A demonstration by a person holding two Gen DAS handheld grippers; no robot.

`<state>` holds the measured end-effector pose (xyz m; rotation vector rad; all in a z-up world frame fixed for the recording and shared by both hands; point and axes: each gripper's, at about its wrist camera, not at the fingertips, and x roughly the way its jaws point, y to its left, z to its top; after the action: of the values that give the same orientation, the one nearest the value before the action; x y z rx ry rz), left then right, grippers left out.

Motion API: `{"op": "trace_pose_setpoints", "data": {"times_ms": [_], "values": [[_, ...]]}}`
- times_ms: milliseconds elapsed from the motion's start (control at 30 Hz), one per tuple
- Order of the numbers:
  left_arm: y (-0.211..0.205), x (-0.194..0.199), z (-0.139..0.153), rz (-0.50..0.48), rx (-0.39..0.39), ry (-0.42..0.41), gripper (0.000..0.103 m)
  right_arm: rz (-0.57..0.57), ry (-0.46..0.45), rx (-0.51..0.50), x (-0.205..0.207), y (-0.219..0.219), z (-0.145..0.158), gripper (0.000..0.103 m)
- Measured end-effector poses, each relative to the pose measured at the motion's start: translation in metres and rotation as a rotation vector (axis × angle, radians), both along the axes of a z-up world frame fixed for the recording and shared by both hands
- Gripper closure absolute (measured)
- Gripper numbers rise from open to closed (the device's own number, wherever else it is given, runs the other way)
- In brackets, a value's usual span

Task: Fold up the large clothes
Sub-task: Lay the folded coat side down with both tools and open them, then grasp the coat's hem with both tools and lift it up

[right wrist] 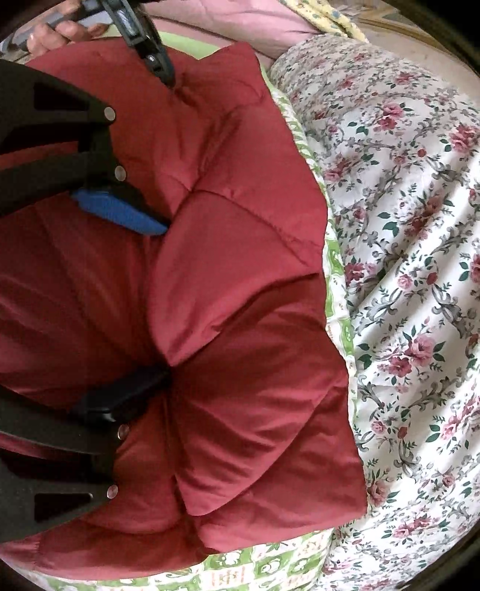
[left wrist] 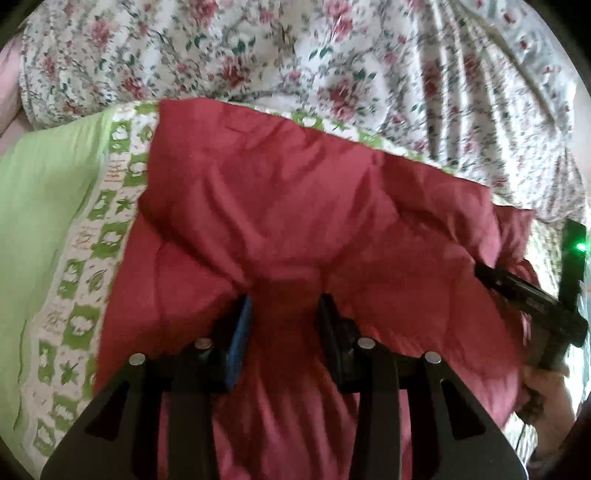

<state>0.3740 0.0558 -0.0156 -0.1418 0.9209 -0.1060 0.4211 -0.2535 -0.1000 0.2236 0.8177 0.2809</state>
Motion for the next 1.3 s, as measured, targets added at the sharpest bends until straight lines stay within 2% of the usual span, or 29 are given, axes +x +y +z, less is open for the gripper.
{"op": "trace_pose_setpoints", "data": {"times_ms": [300,500,567,733,867,1300], "values": [[0.017,-0.032,0.012,-0.002,-0.036,-0.036,0.068,0.007,-0.066,0.053,-0.054,-0.020,0.033,0.026],[0.025,-0.045,0.014,-0.012,-0.058,-0.055,0.065,0.002,-0.068,0.058,-0.083,-0.041,0.039,0.026],[0.032,-0.051,0.015,-0.013,-0.077,-0.062,0.058,-0.012,-0.071,0.059,-0.093,-0.051,0.038,0.023],[0.052,-0.061,0.016,0.006,-0.132,-0.065,0.051,-0.052,-0.063,0.075,-0.114,-0.080,0.032,0.021],[0.066,-0.067,0.018,0.020,-0.151,-0.088,0.037,-0.086,-0.061,0.073,-0.126,-0.097,0.029,0.016],[0.101,-0.064,-0.007,0.052,-0.256,-0.018,0.034,-0.125,-0.018,0.119,-0.136,-0.127,0.010,0.014]]}}
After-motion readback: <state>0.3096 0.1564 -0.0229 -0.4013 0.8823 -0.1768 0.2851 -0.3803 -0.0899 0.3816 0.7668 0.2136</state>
